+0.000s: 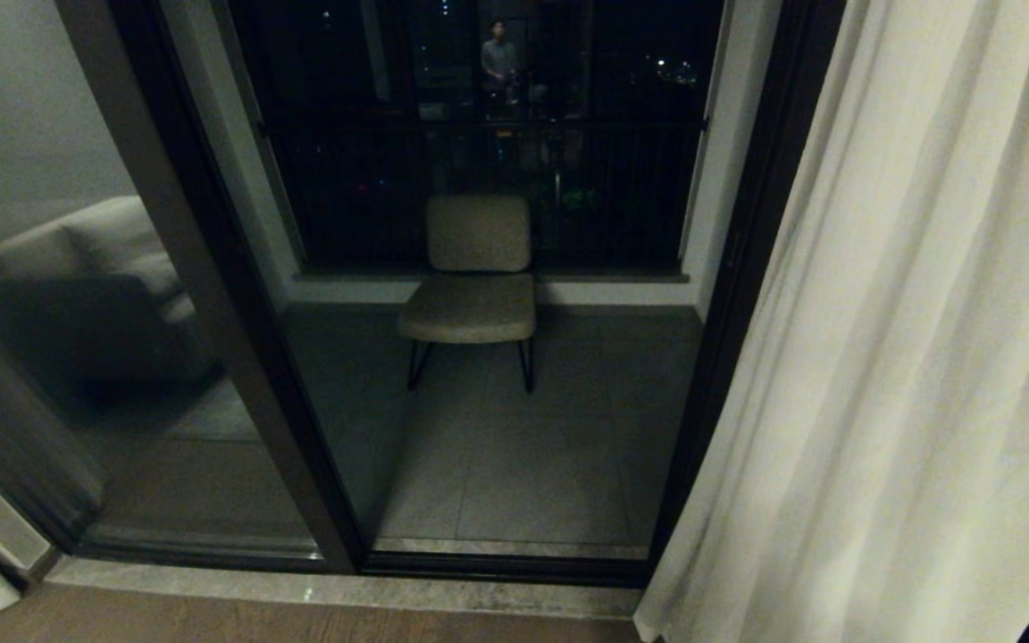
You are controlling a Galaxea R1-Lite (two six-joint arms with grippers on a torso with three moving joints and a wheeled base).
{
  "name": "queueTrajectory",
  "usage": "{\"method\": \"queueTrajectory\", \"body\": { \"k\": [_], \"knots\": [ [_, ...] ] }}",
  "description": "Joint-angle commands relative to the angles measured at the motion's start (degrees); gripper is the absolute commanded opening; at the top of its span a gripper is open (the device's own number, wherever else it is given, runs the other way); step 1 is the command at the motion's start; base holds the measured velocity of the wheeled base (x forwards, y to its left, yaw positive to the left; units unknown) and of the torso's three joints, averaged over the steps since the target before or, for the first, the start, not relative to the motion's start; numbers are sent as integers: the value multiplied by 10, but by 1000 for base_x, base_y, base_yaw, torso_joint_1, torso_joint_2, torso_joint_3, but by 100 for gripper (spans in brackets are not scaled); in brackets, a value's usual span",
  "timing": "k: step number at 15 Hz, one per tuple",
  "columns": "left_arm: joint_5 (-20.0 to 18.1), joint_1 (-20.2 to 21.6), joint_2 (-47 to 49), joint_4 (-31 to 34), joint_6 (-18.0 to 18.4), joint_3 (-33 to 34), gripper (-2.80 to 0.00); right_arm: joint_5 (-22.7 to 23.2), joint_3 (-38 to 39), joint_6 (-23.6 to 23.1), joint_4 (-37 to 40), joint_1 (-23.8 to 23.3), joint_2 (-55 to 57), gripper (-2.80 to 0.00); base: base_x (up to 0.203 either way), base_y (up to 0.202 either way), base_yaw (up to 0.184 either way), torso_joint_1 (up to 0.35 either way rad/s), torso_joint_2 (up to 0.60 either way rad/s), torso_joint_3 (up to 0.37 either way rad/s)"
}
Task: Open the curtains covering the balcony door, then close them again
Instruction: Pull the inner curtains open on both sides
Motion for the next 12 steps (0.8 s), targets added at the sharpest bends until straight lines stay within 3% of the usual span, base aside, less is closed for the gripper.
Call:
{"method": "queueTrajectory", "body": {
  "k": [1,7,11,12],
  "knots": [
    [1,0,0,0,0,0,-280,30,60,3,1,49,-87,-280,0,0,0,0,0,0],
    [1,0,0,0,0,0,-280,43,112,12,-2,193,-127,-280,0,0,0,0,0,0],
    [1,0,0,0,0,0,-280,43,117,12,-1,223,-126,-280,0,0,0,0,0,0],
    [0,0,0,0,0,0,-280,43,117,12,-1,225,-127,-145,0,0,0,0,0,0]
  ]
}}
